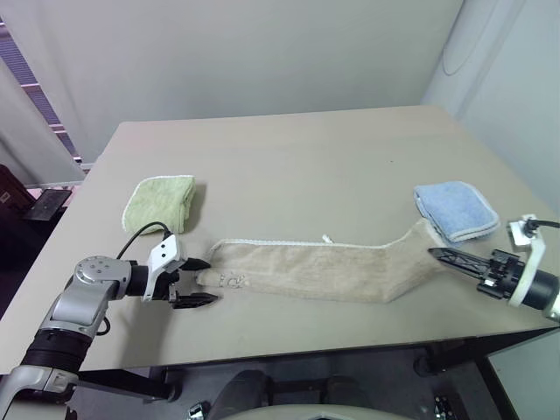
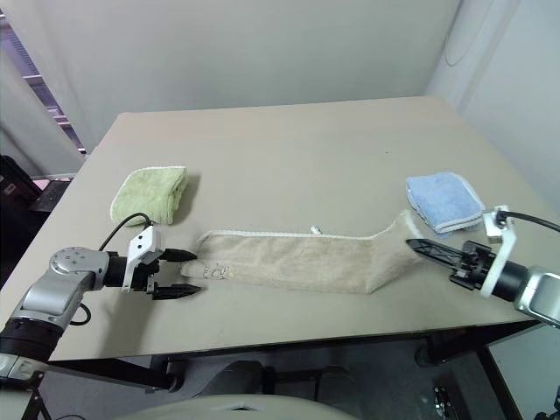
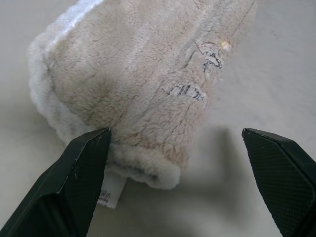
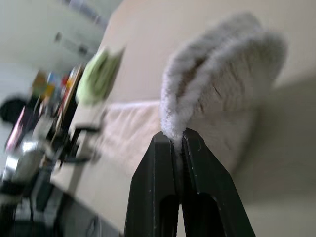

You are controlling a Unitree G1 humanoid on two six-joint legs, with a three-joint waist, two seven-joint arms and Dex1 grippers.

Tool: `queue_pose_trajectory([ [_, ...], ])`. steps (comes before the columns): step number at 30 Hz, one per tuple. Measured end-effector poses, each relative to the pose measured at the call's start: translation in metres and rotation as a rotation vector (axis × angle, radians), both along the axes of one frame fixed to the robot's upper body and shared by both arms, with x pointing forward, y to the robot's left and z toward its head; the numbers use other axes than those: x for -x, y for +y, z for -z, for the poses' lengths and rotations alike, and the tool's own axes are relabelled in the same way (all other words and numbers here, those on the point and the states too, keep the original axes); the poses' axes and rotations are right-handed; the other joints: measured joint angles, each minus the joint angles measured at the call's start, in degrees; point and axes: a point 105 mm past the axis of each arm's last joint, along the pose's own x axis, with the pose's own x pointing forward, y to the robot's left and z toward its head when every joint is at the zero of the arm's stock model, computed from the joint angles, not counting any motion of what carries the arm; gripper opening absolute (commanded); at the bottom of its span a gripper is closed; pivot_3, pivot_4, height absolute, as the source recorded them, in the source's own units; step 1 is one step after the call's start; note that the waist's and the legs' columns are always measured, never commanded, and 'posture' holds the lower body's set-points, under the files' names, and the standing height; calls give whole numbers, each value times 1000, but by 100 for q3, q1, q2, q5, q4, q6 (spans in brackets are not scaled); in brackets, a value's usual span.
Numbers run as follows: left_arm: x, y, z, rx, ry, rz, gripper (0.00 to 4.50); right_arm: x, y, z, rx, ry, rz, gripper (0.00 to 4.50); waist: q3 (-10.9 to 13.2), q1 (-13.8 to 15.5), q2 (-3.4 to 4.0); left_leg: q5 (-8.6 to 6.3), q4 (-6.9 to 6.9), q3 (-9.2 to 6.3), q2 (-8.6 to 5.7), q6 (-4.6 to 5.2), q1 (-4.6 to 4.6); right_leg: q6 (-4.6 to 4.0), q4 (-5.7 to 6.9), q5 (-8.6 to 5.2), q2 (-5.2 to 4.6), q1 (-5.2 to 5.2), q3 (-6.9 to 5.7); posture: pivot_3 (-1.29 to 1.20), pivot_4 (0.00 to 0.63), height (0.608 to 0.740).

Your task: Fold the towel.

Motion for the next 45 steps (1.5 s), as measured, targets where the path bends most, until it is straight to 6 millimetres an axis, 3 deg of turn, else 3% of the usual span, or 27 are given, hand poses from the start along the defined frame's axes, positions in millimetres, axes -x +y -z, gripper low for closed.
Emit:
queue_pose_trajectory([
  [5, 0, 2, 1, -4, -8, -5, 4500, -8, 26, -4, 28, -19, -119, 11, -1, -16, 0, 0, 0, 0, 1, -1, 0, -2, 5, 2, 1, -4, 2, 0, 0, 740],
  [10, 0, 3, 2, -8, -10, -8, 4500, -22, 65, -8, -1, -73, -245, 11, -4, -24, -4, 0, 0, 0, 3, -1, 5, -4, 6, 3, 2, -3, 2, 0, 0, 740],
  [13, -1, 1, 2, -5, -18, -4, 4500, -24, 93, 13, -21, -31, -311, 11, -5, 2, -6, 0, 0, 0, 1, -1, 2, -3, 5, 4, 1, -22, -1, 0, 0, 740],
  [20, -1, 2, 3, -8, -28, -27, 4500, -24, 135, 56, -16, 18, -362, 11, -7, -10, -9, 0, 1, 0, 0, -2, 6, 2, 17, 9, 7, -27, 2, 0, 0, 740],
  [25, -1, 5, 4, -13, -30, -41, 4500, -23, 142, 70, 10, 28, -357, 11, -8, -16, -8, 0, 2, 0, -1, -3, 17, -1, 21, 13, 11, -25, 2, 0, 0, 740],
  [28, -1, 6, 3, -14, -29, -43, 4500, -24, 141, 70, 15, 18, -348, 765, -9, -18, -10, 0, 2, 0, 0, -3, 21, -1, 25, 14, 14, -25, 3, 0, 0, 740],
  [35, -10, 3, -10, 57, 1, -68, 4500, -26, 145, 65, 37, -58, -352, 3256, -9, -3, -12, 1, 6, -1, -1, -3, 20, 4, 30, 16, 15, -26, 0, 0, 0, 740],
  [36, -13, 1, -15, 87, 5, -78, 4500, -25, 145, 62, 36, -73, -361, 3543, -9, -1, -12, 1, 7, -1, -1, -3, 19, 6, 30, 17, 14, -26, 0, 0, 0, 740],
  [37, -18, 0, -24, 129, -1, -92, 4500, -22, 145, 57, 28, -94, -378, 3543, -8, 4, -12, 1, 9, -1, -3, -3, 17, 11, 29, 20, 14, -26, 0, 0, 0, 740],
  [41, -29, -14, -61, 271, -42, -85, 3229, -17, 133, 19, -36, -219, -393, 3580, -9, -8, -18, 1, 17, -1, -4, -2, 14, 38, 20, 35, 14, -21, 1, 0, 0, 740],
  [45, -31, -42, -89, 361, -82, 8, 1790, -20, 115, -6, -10, -324, -348, 2598, -9, -5, -19, 1, 18, 0, -2, -3, 15, 37, 21, 35, 14, -12, 2, 0, 0, 740],
])
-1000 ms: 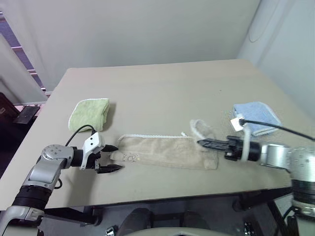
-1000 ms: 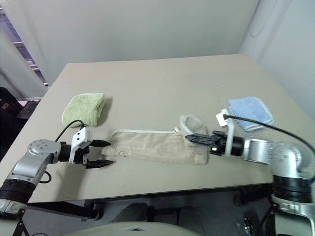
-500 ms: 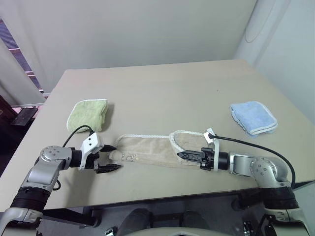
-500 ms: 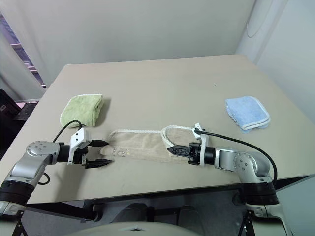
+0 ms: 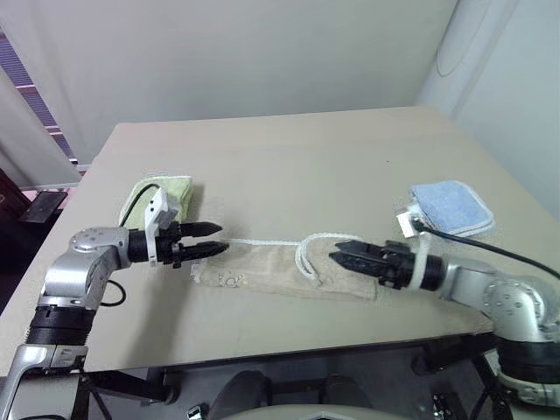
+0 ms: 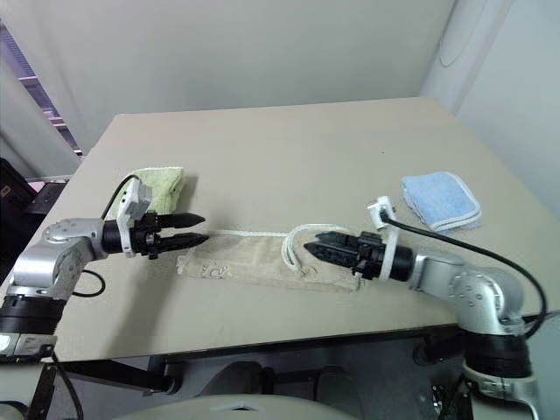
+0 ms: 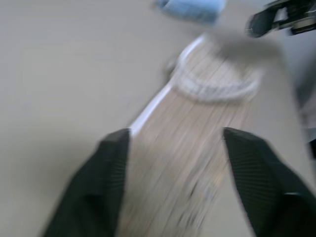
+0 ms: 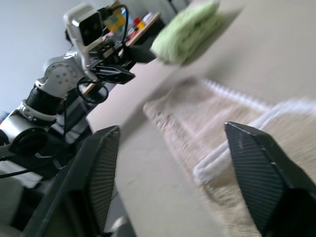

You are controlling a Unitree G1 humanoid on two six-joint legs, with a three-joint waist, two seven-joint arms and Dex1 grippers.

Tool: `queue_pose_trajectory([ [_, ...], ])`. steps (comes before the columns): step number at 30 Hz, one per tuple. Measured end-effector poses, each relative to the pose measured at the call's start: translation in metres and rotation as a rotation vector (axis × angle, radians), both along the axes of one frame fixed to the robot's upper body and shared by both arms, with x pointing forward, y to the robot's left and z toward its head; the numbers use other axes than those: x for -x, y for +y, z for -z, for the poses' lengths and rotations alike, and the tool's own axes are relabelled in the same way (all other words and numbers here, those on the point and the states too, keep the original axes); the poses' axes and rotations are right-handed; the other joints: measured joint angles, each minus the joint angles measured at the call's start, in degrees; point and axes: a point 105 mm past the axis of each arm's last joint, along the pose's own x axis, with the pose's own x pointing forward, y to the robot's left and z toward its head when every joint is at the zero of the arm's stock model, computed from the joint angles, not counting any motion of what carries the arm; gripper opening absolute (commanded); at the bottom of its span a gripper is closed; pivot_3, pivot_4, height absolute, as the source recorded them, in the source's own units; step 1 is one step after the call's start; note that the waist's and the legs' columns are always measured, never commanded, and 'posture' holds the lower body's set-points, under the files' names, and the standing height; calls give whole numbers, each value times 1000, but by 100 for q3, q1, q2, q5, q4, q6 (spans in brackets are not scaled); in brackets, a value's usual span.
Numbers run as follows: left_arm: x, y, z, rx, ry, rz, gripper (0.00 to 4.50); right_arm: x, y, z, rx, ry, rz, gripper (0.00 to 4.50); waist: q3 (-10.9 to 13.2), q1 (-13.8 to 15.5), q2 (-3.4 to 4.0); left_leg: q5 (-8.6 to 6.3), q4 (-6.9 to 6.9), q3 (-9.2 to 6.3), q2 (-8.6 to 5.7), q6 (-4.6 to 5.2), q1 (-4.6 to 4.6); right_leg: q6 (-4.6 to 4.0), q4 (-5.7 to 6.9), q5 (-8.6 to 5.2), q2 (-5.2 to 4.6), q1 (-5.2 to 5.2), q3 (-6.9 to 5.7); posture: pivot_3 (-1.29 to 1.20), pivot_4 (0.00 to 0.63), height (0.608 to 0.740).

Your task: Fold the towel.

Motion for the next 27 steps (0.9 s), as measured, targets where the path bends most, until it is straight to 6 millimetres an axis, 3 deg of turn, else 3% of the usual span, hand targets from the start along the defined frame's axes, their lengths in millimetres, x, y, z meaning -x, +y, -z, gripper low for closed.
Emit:
queue_pose_trajectory([
  [5, -9, -49, -25, 89, -91, 121, 0, -14, -16, -7, -19, -67, 93, 777, -1, 9, -2, 0, 25, 0, 0, 1, -1, 0, -1, 3, 2, 31, -3, 0, 0, 740],
  [7, -11, -77, -26, 106, -112, 188, 0, -17, -18, -6, -32, -90, 113, 42, 0, 7, -4, 0, 32, 1, -5, 3, -3, 10, -10, 9, 2, 37, -2, 0, 0, 740],
  [10, -11, -108, -18, 79, -128, 274, 0, -18, -19, -1, -24, -110, 118, 42, 1, -14, -6, 4, 41, 3, -4, 15, -7, 13, -11, 12, 6, 35, 2, 0, 0, 740],
  [13, -10, -129, -8, 54, -125, 343, 0, -19, -16, 17, 30, -94, 109, 42, 1, -8, -5, 4, 45, 1, -1, 16, -6, 12, -4, 11, 8, 34, 0, 0, 0, 740],
  [21, -11, -178, 64, -58, -80, 351, 0, -31, -14, 82, 196, -27, 170, 42, 2, 5, -9, 0, 74, 1, -9, 12, -12, 13, -7, 19, 9, 44, 0, 0, 0, 740],
  [25, -2, -191, 94, -236, -184, 408, 0, -31, -10, 100, 250, -15, 165, 42, 1, 0, -8, -2, 72, 1, -8, 8, -11, 32, -4, 31, 10, 42, 0, 0, 0, 740],
  [27, 2, -192, 99, -289, -249, 451, 0, -30, -9, 103, 278, -32, 151, 42, -5, 1, -13, -3, 72, -2, -5, 7, -8, 32, -4, 31, 17, 45, -1, 0, 0, 740],
])
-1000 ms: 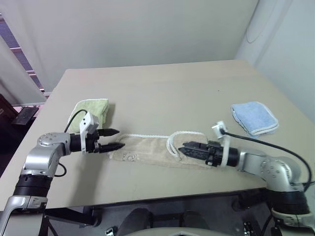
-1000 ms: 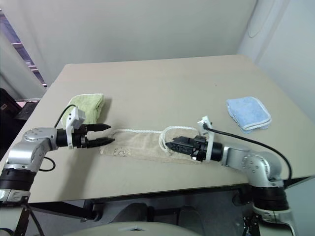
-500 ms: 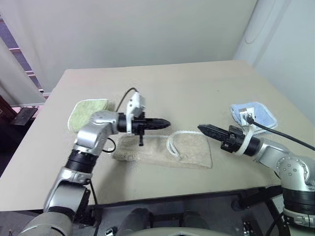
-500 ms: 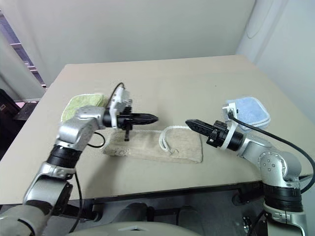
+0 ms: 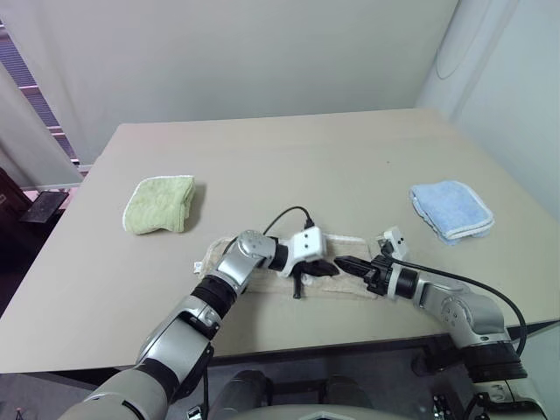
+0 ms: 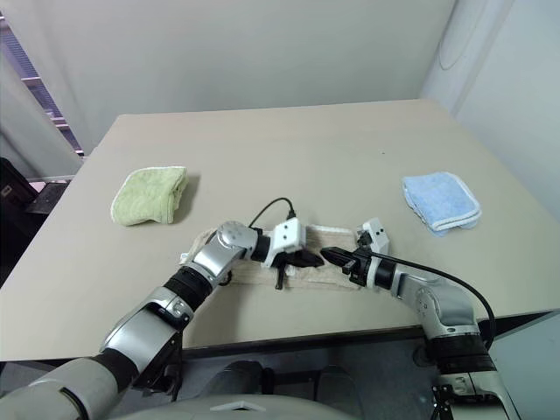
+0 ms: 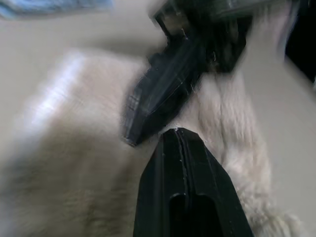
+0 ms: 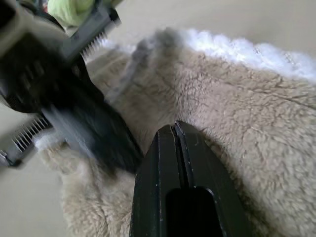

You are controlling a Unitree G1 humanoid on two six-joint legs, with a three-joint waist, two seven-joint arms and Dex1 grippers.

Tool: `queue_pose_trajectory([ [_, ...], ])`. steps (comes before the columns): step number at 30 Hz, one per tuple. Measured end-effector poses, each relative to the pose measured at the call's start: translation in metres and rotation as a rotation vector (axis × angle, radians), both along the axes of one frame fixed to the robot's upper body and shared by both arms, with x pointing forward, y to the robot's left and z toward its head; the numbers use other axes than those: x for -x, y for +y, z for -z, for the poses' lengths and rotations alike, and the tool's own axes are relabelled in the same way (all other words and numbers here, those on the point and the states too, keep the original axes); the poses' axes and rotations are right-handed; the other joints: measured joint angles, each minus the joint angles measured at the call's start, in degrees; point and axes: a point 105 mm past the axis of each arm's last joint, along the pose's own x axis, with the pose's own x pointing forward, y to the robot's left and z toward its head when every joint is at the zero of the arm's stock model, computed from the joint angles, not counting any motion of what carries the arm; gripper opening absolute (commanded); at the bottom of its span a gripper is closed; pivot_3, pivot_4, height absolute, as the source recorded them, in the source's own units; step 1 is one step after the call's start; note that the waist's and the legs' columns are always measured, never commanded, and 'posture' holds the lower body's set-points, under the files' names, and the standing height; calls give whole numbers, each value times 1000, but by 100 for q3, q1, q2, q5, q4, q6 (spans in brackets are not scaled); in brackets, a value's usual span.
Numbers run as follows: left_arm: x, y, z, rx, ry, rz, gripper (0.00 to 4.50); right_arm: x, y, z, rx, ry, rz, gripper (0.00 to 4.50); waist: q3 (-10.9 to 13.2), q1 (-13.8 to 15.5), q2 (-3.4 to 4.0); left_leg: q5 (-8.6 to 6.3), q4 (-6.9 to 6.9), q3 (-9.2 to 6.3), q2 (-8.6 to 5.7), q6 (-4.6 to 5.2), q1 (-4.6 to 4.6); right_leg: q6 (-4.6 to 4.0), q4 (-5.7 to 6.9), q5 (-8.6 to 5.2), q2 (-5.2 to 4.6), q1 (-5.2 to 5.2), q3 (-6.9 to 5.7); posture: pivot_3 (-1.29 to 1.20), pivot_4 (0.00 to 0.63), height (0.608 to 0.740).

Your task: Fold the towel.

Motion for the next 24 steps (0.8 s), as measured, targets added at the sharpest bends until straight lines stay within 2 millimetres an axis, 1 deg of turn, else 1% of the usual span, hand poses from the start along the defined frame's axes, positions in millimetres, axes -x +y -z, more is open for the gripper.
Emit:
queue_pose_trajectory([
  [2, 2, 2, 1, -21, -34, 30, 0, 0, 0, 2, 12, -2, -6, 42, -7, -3, 0, -1, -1, 0, 1, 0, 12, -1, 0, -1, 1, 12, 0, 0, 0, 740],
  [5, 2, 4, 2, -27, -38, 41, 0, -2, -1, 6, 37, -4, -10, 42, -12, -7, -7, -1, -1, -2, 2, -1, 31, -16, -2, -12, 2, 35, -3, 0, 0, 740],
  [7, 1, 5, 2, -27, -30, 35, 0, -4, -1, 7, 43, -5, -12, 42, -15, -11, -12, -2, 0, -2, 2, -1, 46, 0, -5, -23, 1, 47, -3, 0, 0, 740],
  [9, -1, 6, 0, -17, 13, 22, 0, -6, 1, 6, 33, -6, -11, 42, -14, -17, -13, -2, 0, -2, 2, -1, 45, -1, -4, -22, 0, 50, -3, 0, 0, 740],
  [10, -1, 8, -3, 1, 55, 14, 170, -7, 2, 5, 22, -5, -9, 11, -14, -24, -12, -2, 0, -2, 2, -2, 43, -2, -3, -21, 0, 47, -2, 0, 0, 740],
  [11, -2, 11, -8, 29, 106, 3, 411, -8, 3, 4, 7, -2, -6, 0, -12, -29, -10, -2, 0, -3, 2, -1, 40, -3, 2, -20, 0, 40, -3, 0, 0, 740],
  [12, -4, 13, -15, 64, 142, -11, 641, -8, 3, 2, -5, 2, -6, 188, -11, -29, -10, -2, 0, -4, 3, -1, 34, -3, 6, -19, 0, 32, -3, 0, 0, 740],
  [14, -7, 23, -37, 144, 194, -38, 1272, -8, 6, -2, -15, 5, -12, 597, -10, -40, -9, -1, 1, -8, 3, 0, 22, -7, 15, -12, 2, 11, -1, 0, 0, 740],
  [17, -12, 59, -69, 214, 221, -99, 2438, -7, 11, -10, -19, -13, -37, 1730, -10, -120, -8, 6, -7, -19, 6, 10, 13, 0, 23, 3, 14, -9, 1, 0, 0, 740],
  [18, -14, 73, -77, 237, 243, -139, 2828, -7, 13, -13, -22, -18, -44, 2136, -10, -158, -8, 6, -12, -22, 6, 10, 11, 0, 25, 3, 15, -13, 1, 0, 0, 740],
  [20, -16, 101, -91, 269, 293, -232, 3463, -9, 15, -18, -29, -23, -49, 2787, -9, -193, -7, 6, -14, -22, 7, 10, 10, 1, 28, 3, 18, -20, 2, 0, 0, 740],
  [22, -15, 125, -101, 306, 358, -321, 4221, -13, 18, -24, -37, -33, -52, 2836, -8, -202, -4, 5, -12, -24, 7, 8, 11, 0, 31, 3, 19, -23, 3, 0, 0, 740],
  [23, -15, 136, -103, 323, 395, -368, 4463, -15, 19, -27, -39, -37, -53, 2836, -7, -198, -4, 0, -10, -24, 7, 0, 14, -1, 31, 2, 19, -35, 3, 0, 0, 740],
  [24, -14, 150, -102, 332, 439, -432, 4463, -18, 22, -32, -47, -49, -60, 2836, -7, -201, -2, -2, -9, -24, 7, -3, 16, -4, 31, 1, 21, -34, 5, 0, 0, 740],
])
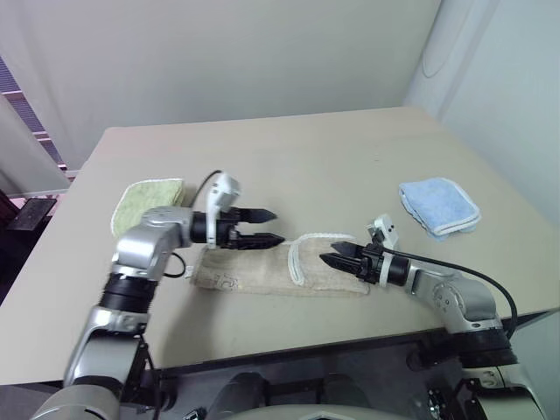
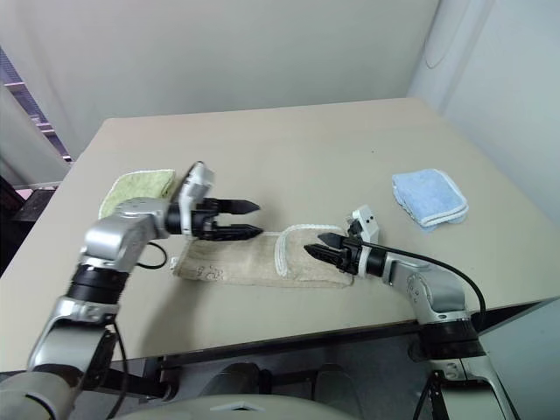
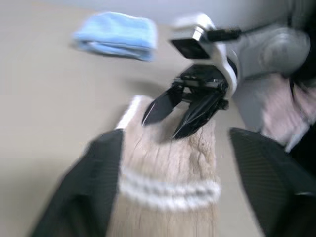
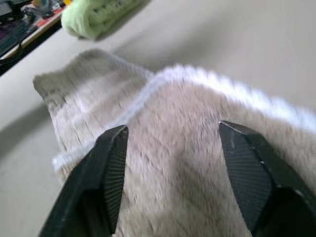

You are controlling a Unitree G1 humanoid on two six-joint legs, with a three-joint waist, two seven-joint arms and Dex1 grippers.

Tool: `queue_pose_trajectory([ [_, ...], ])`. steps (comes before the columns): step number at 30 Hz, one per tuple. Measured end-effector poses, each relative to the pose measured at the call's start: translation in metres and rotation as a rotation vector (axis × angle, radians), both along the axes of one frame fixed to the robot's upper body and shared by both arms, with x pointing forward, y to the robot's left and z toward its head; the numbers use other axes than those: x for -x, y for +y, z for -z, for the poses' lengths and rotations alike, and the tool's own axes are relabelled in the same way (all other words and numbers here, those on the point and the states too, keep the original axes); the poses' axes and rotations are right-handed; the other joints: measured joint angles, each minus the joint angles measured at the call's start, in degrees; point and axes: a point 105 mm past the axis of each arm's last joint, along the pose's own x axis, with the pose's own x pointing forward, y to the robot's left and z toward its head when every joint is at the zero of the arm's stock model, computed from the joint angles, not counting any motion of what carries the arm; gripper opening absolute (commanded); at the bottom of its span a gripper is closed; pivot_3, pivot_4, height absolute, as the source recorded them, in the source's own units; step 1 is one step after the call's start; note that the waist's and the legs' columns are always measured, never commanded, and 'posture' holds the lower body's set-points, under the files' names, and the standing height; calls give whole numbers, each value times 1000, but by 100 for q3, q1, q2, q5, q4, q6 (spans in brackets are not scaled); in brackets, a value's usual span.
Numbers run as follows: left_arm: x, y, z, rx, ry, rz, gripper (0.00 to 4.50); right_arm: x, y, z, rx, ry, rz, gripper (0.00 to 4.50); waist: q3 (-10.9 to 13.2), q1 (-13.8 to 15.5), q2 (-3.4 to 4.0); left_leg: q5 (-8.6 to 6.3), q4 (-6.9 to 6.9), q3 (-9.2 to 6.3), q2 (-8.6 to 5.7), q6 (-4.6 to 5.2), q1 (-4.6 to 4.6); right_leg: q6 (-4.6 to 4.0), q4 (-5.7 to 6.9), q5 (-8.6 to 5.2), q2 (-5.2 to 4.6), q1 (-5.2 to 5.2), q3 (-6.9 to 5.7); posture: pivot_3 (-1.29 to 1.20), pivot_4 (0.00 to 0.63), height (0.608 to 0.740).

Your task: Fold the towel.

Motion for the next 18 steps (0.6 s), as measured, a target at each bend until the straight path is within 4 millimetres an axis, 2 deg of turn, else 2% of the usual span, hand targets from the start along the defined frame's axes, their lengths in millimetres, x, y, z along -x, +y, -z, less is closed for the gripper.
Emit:
queue_pose_trajectory([
  [3, 6, 36, 14, 7, 172, -158, 4463, -7, 6, -9, -22, -9, -8, 2836, 1, -13, 1, 0, 0, -1, -1, -1, 8, -19, 1, -9, 5, 3, 10, 0, 0, 740],
  [9, 32, 83, 28, -9, 441, -314, 4463, -12, 8, -7, -17, 5, -3, 2836, 2, 36, -1, -1, -2, -2, -2, -4, 7, -21, 2, -9, 5, -1, 11, 0, 0, 740],
  [13, 37, 99, 28, -28, 551, -375, 4463, -12, 11, -5, -28, 13, -3, 2836, 5, 39, 4, -3, -8, -2, -3, -8, 8, -24, 4, -8, 4, -5, 12, 0, 0, 740],
  [18, 45, 110, 42, -93, 673, -416, 4463, -10, 16, 1, -17, 37, -19, 2836, 6, 16, 5, -2, -13, 1, -4, -18, 7, -28, 16, -6, 6, -21, 23, 0, 0, 740],
])
